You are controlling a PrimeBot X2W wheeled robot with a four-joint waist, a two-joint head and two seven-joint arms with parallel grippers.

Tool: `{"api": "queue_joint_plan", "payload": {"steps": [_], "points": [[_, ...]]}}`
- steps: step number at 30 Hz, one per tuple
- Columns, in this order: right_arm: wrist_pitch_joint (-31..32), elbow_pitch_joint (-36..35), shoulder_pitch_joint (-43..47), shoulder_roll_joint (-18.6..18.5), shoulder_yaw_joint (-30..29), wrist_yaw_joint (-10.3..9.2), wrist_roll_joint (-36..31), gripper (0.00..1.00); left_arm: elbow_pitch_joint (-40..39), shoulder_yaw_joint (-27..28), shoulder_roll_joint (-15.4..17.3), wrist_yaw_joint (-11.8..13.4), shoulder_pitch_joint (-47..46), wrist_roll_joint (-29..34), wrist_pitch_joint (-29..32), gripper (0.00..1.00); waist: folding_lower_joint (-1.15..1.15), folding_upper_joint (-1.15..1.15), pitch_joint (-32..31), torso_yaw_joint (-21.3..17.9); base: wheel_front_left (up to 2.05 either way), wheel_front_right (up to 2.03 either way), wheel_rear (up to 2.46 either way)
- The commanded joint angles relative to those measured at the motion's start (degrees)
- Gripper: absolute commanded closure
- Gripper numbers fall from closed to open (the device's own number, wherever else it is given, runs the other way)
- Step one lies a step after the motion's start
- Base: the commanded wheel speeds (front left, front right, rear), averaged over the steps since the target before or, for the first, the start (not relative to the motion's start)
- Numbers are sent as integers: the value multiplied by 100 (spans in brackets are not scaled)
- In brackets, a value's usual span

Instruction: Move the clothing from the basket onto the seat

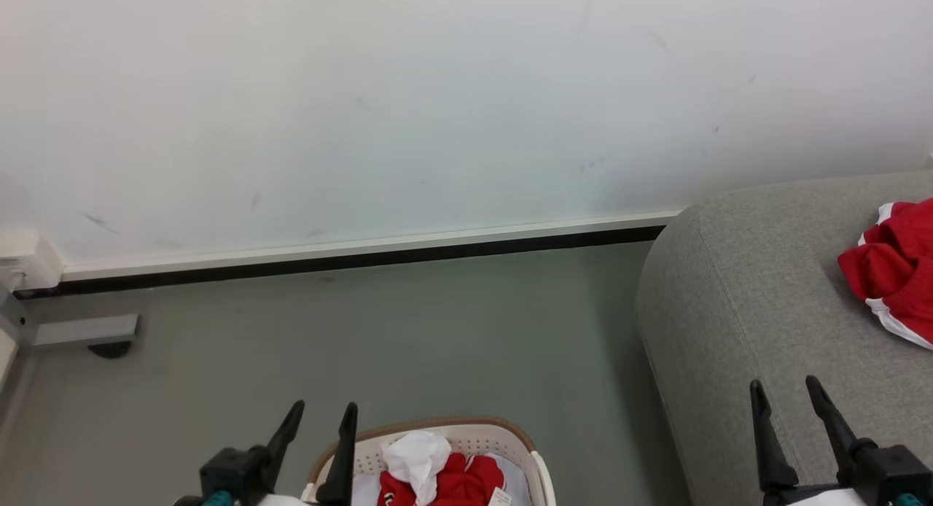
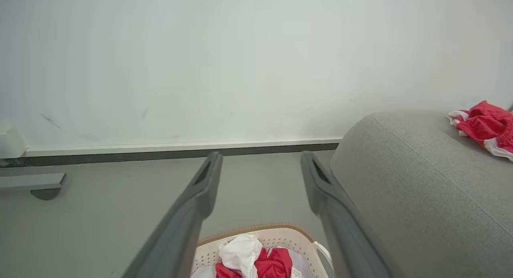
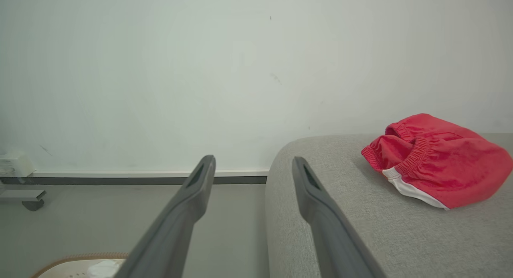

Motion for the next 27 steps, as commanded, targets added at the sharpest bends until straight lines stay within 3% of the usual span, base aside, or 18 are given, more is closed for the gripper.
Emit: {"api": "queue_joint_plan", "payload": {"steps": [1, 13, 27], "points": [[0, -11, 127, 22, 8, -13, -10, 0, -10, 90, -19, -38, 109, 117, -11, 0, 1, 0, -24, 0, 0, 0, 0], [0, 83, 342, 144, 163, -13, 15, 0, -10, 810, -382, -402, 465, 611, -9, 0, 1, 0, -142, -63, 0, 0, 0], [0, 82, 303, 150, 234, -13, 99, 0, 120, 1253, -681, -731, 509, 981, -9, 0, 1, 0, -139, -48, 0, 0, 0]]}}
